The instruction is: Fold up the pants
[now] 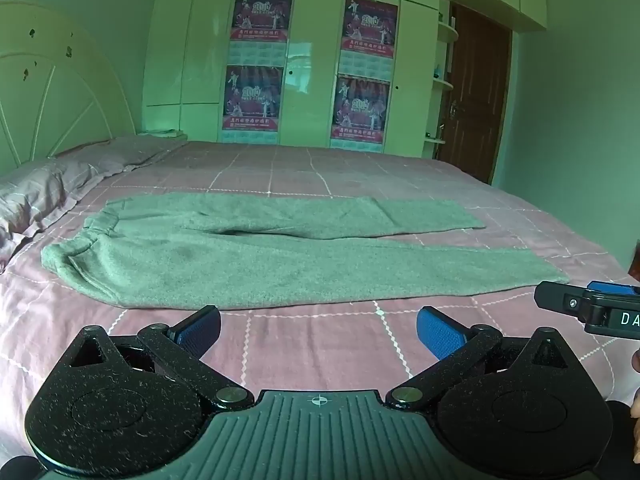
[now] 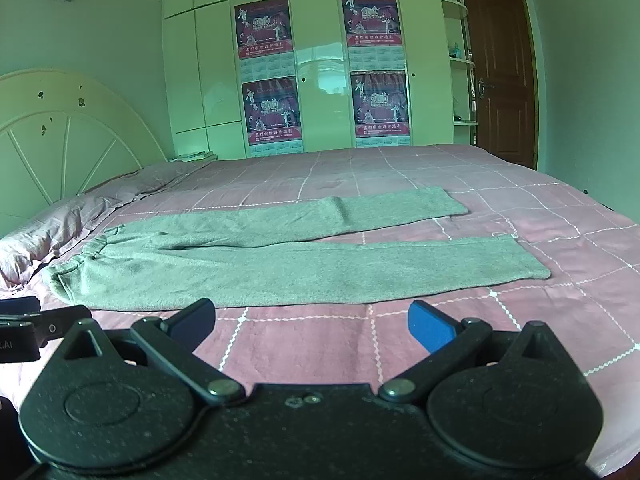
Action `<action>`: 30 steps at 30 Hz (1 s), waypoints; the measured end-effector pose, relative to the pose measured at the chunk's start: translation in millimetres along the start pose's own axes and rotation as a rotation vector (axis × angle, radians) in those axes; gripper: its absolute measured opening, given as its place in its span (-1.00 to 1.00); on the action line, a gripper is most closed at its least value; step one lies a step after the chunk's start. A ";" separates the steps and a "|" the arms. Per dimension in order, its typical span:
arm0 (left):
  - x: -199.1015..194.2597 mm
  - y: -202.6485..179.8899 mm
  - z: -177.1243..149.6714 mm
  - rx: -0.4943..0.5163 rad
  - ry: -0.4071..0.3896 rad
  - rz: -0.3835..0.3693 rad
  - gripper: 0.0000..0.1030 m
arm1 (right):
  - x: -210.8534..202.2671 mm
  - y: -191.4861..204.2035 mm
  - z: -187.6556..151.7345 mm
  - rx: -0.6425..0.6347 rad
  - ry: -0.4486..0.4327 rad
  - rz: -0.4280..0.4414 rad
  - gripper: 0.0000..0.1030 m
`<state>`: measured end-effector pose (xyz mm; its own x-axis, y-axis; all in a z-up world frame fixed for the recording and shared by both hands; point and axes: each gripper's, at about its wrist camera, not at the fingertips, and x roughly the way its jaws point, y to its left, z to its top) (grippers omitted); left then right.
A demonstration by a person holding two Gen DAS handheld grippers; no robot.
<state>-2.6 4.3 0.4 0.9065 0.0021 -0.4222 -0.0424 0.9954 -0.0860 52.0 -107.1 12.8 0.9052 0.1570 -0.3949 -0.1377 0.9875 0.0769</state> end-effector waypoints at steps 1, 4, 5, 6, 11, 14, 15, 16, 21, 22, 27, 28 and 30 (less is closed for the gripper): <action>0.0 -0.2 0.0 0.001 0.000 0.001 1.00 | 0.0 0.0 0.1 0.000 0.000 -0.001 0.89; -0.4 -1.2 1.0 0.002 0.001 -0.001 1.00 | 0.0 -0.3 -0.3 0.001 -0.001 0.000 0.89; -0.8 -2.1 1.3 0.002 0.001 0.000 1.00 | 0.0 -0.1 -0.2 0.000 -0.001 -0.001 0.89; -0.9 -2.2 1.3 0.003 0.002 -0.003 1.00 | 0.0 -1.0 0.0 0.002 0.000 0.001 0.89; -1.7 -2.3 0.8 -0.002 0.001 -0.001 1.00 | -0.1 -1.4 0.4 0.003 0.000 0.000 0.89; -2.2 -2.9 0.9 -0.002 0.004 -0.002 1.00 | -0.1 -1.3 0.2 0.002 -0.001 -0.001 0.89; -2.5 -3.2 1.0 -0.002 0.004 -0.002 1.00 | -0.2 -1.4 0.0 0.003 0.000 0.000 0.89; -2.6 -3.0 1.0 -0.003 0.003 -0.002 1.00 | -0.3 -1.3 0.0 0.003 -0.001 0.000 0.89; -2.7 -4.7 0.6 -0.001 0.004 -0.003 1.00 | -0.3 -1.8 -0.2 0.002 -0.002 -0.001 0.89; -3.0 -4.7 0.7 -0.002 0.003 -0.002 1.00 | -0.2 -2.2 -0.1 0.005 0.000 0.001 0.89; -2.6 -4.8 1.0 -0.002 0.004 -0.003 1.00 | -0.5 -2.7 -0.2 0.006 0.000 0.003 0.89; -2.9 -5.1 1.1 -0.003 0.003 -0.001 1.00 | -0.4 -1.8 -0.4 0.004 -0.002 0.000 0.89; -2.9 -5.8 1.1 -0.002 0.005 -0.004 1.00 | -0.2 -2.3 -0.5 0.004 -0.001 0.001 0.89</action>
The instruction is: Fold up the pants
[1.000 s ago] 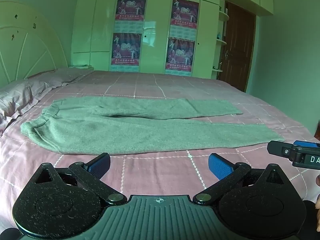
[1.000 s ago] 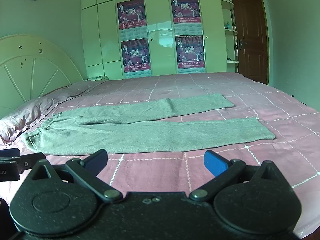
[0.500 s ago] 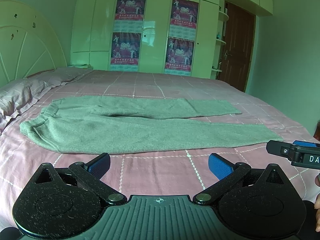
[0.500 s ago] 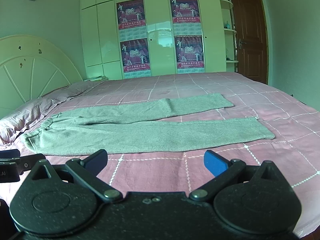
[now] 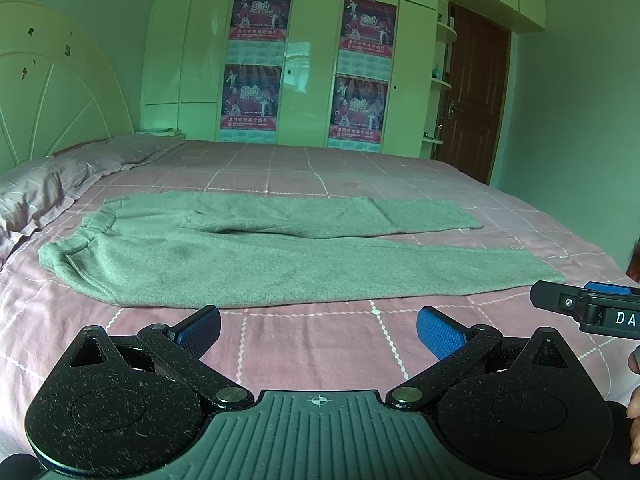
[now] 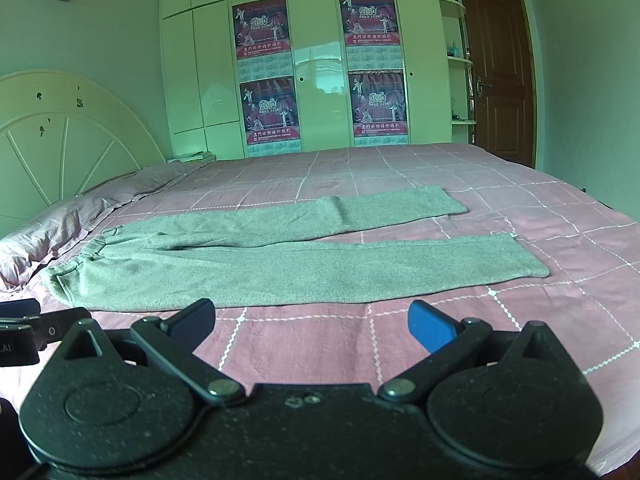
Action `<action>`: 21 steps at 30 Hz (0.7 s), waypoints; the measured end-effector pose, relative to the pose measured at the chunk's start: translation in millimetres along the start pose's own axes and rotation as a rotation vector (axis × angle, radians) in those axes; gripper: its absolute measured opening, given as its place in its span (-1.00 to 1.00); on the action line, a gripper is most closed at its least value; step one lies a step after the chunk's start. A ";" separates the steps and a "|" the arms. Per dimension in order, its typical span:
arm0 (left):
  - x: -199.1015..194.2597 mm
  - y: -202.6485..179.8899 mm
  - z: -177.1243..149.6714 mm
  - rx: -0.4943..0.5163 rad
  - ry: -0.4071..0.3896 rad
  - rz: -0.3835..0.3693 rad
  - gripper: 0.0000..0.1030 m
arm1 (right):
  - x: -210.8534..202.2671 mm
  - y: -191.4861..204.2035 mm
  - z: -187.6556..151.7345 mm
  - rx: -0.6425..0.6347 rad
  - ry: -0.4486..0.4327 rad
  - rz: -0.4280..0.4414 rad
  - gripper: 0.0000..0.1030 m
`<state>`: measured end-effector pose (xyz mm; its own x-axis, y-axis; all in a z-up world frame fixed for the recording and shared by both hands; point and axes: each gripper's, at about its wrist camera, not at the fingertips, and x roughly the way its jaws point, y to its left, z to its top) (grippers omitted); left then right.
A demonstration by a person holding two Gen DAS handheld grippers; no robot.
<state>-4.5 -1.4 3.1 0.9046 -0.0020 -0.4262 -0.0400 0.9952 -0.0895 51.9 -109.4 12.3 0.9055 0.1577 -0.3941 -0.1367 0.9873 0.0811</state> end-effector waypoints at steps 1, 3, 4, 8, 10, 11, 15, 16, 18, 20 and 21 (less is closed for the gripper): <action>-0.2 -0.3 0.1 0.000 0.000 0.000 1.00 | -0.1 0.0 -0.2 0.002 0.000 0.000 0.89; 0.3 -0.6 -0.1 0.001 0.001 0.000 1.00 | 0.2 0.4 -0.3 0.000 0.001 -0.002 0.89; 0.2 -0.9 0.0 0.001 0.001 -0.001 1.00 | 0.1 0.2 -0.3 0.000 0.001 -0.002 0.89; 0.8 -1.1 0.2 0.000 0.001 -0.003 1.00 | 0.0 0.5 -0.3 -0.001 0.001 -0.002 0.89; 0.8 -0.8 0.0 -0.001 0.000 -0.004 1.00 | 0.1 -0.1 -0.5 0.003 0.000 0.001 0.89; 0.9 -1.0 0.1 0.000 0.001 -0.005 1.00 | 0.3 0.2 -0.5 0.003 0.001 0.000 0.89; 0.9 -0.6 0.3 -0.001 0.001 -0.006 1.00 | 0.7 -0.1 -0.8 0.004 0.001 -0.001 0.89; 1.1 -0.7 0.5 -0.001 0.001 -0.006 1.00 | 0.7 -0.3 -0.9 0.003 0.002 -0.001 0.89; 1.0 0.2 0.7 -0.002 0.003 -0.009 1.00 | 1.0 -0.3 -1.5 0.004 0.001 -0.001 0.89; 1.4 0.0 1.1 -0.001 0.003 -0.010 1.00 | 1.0 -0.7 -2.1 0.004 0.002 -0.001 0.89; 1.7 -0.3 1.4 0.000 0.004 -0.011 1.00 | 0.8 -0.5 -2.1 0.004 0.001 -0.002 0.89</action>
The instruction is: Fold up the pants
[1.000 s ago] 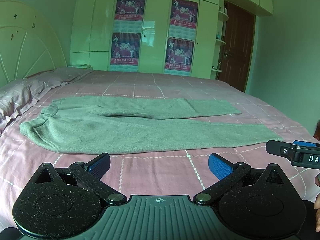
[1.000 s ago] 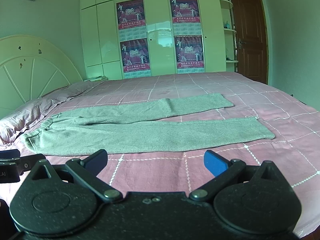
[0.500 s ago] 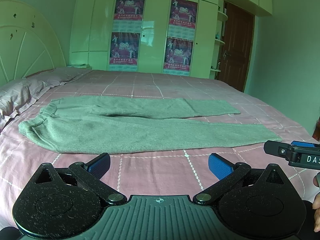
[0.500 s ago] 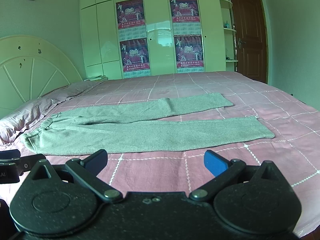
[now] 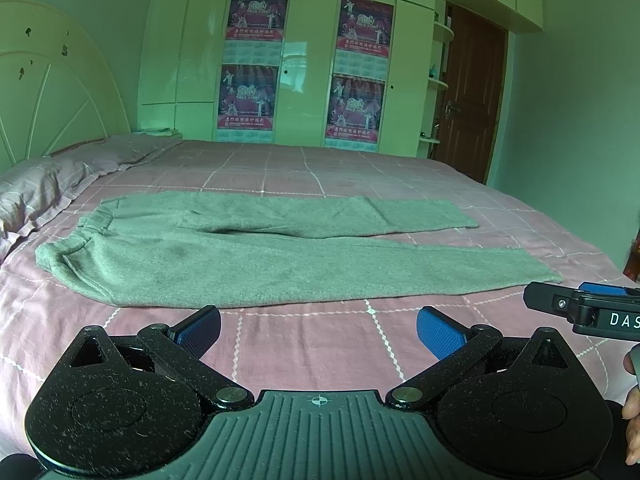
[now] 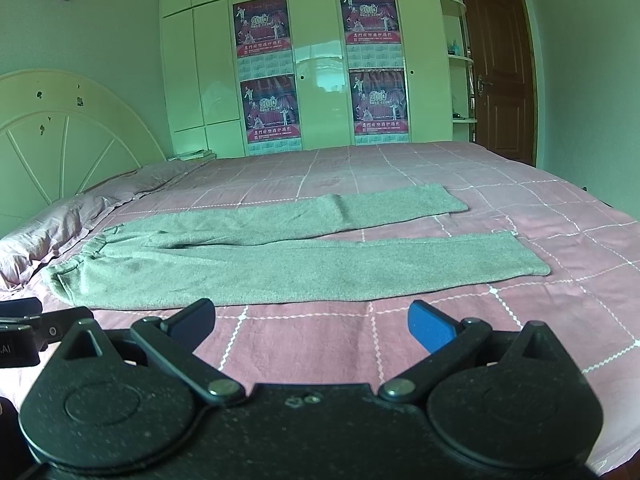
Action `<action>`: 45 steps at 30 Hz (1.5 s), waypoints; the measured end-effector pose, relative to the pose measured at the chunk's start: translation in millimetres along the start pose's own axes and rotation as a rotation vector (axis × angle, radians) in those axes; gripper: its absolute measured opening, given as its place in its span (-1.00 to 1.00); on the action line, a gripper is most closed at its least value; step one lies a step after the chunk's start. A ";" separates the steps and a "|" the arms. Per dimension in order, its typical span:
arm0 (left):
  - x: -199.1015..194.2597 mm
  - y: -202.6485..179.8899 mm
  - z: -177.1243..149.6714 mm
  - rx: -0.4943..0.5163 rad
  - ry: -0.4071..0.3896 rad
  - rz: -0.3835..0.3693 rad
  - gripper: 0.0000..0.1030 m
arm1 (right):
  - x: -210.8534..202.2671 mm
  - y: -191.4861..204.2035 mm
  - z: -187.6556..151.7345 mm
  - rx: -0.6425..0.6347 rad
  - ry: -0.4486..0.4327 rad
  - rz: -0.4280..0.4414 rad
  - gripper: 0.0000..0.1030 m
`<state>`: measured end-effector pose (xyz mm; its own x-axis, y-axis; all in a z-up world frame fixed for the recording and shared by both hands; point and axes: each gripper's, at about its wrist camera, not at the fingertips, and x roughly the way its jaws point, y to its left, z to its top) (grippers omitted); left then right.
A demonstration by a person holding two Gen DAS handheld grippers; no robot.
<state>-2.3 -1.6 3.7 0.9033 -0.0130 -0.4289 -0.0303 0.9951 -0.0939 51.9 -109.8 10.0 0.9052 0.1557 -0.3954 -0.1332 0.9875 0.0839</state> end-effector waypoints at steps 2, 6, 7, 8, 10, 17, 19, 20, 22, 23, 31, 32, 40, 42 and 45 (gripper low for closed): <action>0.2 -0.4 0.3 0.000 0.000 0.000 1.00 | 0.1 -0.4 0.1 0.002 0.001 0.001 0.89; 0.8 -1.3 0.4 0.002 0.001 -0.001 1.00 | 0.1 -0.1 0.0 0.001 0.000 0.001 0.89; 0.9 -1.4 0.3 0.003 0.001 0.000 1.00 | 0.1 -0.2 0.0 0.001 0.001 0.002 0.89; 0.9 -1.2 0.2 0.002 0.001 -0.003 1.00 | 0.3 0.1 -0.5 0.001 0.002 0.001 0.89; 1.2 -1.4 -0.3 0.002 0.001 -0.002 1.00 | 0.2 -0.1 -1.2 0.001 0.003 0.002 0.89; 1.4 -0.9 -1.7 0.003 0.002 -0.006 1.00 | 0.8 0.5 -1.9 0.002 0.004 0.002 0.89; 1.5 -1.0 -2.2 0.004 0.002 -0.006 1.00 | 0.9 0.6 -1.8 0.002 0.004 0.002 0.89; 1.7 -0.8 -2.2 0.004 0.002 -0.006 1.00 | 0.5 0.6 -2.3 0.002 0.004 0.002 0.89; 2.0 -0.8 -2.3 0.006 -0.001 0.004 1.00 | 0.6 0.5 -1.8 0.002 0.002 0.001 0.89; 2.5 0.3 -2.8 0.005 0.002 0.010 1.00 | 0.4 0.9 -1.7 0.000 0.000 0.004 0.89; 53.8 92.0 25.7 -0.128 0.150 -0.008 1.00 | 31.9 -22.3 41.2 0.028 0.031 0.169 0.89; 63.0 105.8 33.2 -0.130 0.161 0.000 1.00 | 42.9 -22.4 55.1 0.013 0.028 0.183 0.89; 168.3 217.4 121.8 0.014 0.132 0.251 1.00 | 182.4 8.2 155.7 -0.155 0.029 0.297 0.78; 201.6 251.0 140.1 -0.034 0.145 0.263 1.00 | 228.2 19.8 168.6 -0.193 0.062 0.320 0.60; 255.8 295.9 154.8 -0.081 0.167 0.271 1.00 | 294.1 35.1 178.4 -0.213 0.122 0.348 0.55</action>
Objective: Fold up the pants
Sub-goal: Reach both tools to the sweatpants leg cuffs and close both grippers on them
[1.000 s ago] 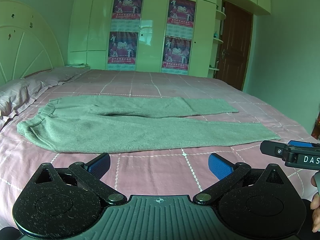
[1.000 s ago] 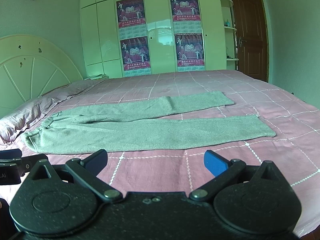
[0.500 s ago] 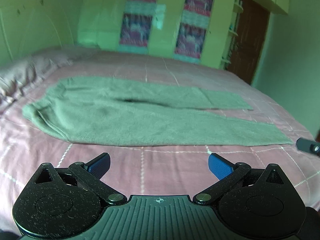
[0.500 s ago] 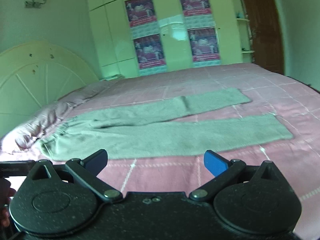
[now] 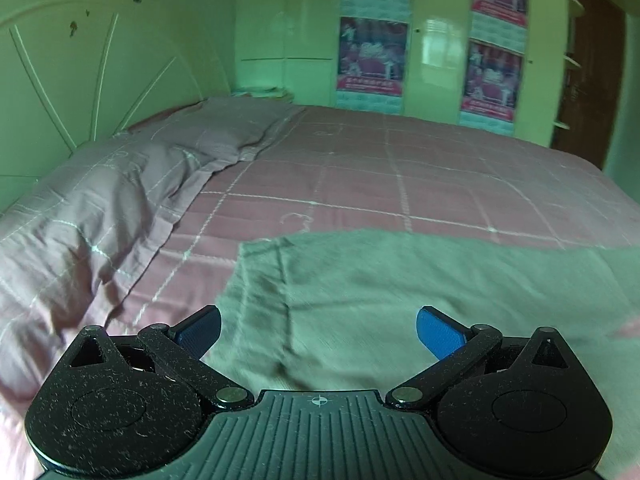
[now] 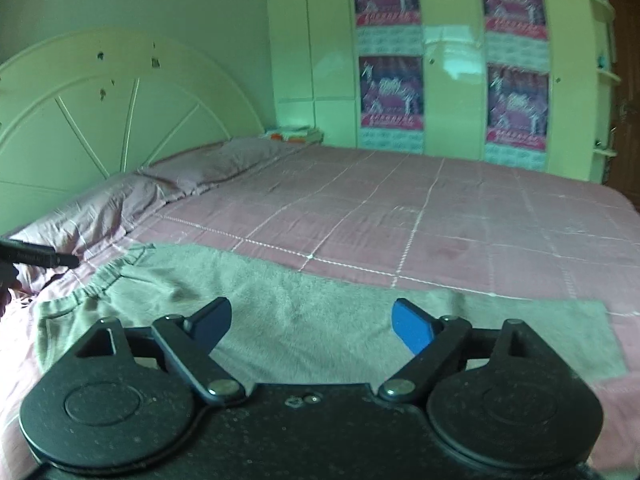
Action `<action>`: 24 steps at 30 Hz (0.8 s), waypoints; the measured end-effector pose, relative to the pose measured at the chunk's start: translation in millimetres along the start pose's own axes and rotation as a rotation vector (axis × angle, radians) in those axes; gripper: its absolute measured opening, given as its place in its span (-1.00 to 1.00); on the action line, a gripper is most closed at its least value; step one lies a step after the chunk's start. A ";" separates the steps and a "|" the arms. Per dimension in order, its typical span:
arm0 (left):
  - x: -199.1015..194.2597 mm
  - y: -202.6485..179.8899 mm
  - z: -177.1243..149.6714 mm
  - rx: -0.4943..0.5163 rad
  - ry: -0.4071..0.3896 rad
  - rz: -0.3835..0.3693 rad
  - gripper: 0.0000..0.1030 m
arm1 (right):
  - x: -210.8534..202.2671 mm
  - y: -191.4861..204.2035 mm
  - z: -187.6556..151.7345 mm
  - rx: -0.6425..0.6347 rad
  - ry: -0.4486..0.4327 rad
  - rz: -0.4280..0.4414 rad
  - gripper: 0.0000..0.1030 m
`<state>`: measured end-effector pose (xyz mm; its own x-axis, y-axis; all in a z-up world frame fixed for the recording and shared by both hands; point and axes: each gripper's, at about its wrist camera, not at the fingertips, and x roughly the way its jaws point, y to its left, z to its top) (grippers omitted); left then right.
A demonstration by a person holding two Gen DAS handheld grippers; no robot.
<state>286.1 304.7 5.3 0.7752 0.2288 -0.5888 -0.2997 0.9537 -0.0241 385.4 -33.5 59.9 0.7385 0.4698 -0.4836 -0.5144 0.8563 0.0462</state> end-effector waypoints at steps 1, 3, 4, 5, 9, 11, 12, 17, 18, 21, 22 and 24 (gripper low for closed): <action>16.3 5.2 5.4 0.002 0.012 0.004 0.99 | 19.5 -1.6 4.7 -0.011 0.012 0.006 0.54; 57.0 15.8 13.8 0.029 0.035 0.007 0.99 | 61.7 -3.7 13.9 -0.038 0.045 0.017 0.50; 73.0 19.0 16.2 0.045 0.046 0.029 0.99 | 79.8 -4.0 16.4 -0.045 0.059 0.023 0.48; 86.8 22.9 18.1 0.048 0.055 0.038 0.99 | 99.4 -3.4 19.3 -0.058 0.077 0.037 0.44; 145.7 43.4 29.4 0.061 0.114 0.061 0.80 | 168.4 5.3 22.4 -0.177 0.180 0.035 0.23; 164.5 52.1 36.7 0.055 0.115 0.075 0.78 | 192.4 6.8 23.6 -0.220 0.198 0.028 0.23; 173.3 56.6 39.6 0.043 0.122 0.057 0.78 | 205.6 2.2 24.6 -0.229 0.208 0.038 0.22; 215.1 66.7 42.2 0.051 0.198 -0.016 0.78 | 248.1 -1.3 21.5 -0.286 0.273 0.100 0.11; 217.8 66.8 43.7 0.052 0.190 -0.035 0.78 | 256.9 0.6 21.7 -0.307 0.290 0.111 0.11; 228.4 63.7 43.7 0.076 0.205 -0.091 0.78 | 273.9 4.4 16.6 -0.373 0.357 0.107 0.11; 230.2 63.8 43.3 0.072 0.201 -0.109 0.78 | 276.1 3.5 15.9 -0.365 0.365 0.116 0.13; 233.4 64.3 43.2 0.069 0.199 -0.125 0.61 | 278.4 2.9 17.0 -0.356 0.378 0.125 0.05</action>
<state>471.7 427.8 -98.8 0.6768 0.0715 -0.7327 -0.1641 0.9849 -0.0554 596.9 103.4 -59.8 0.4876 0.3968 -0.7777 -0.7526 0.6425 -0.1441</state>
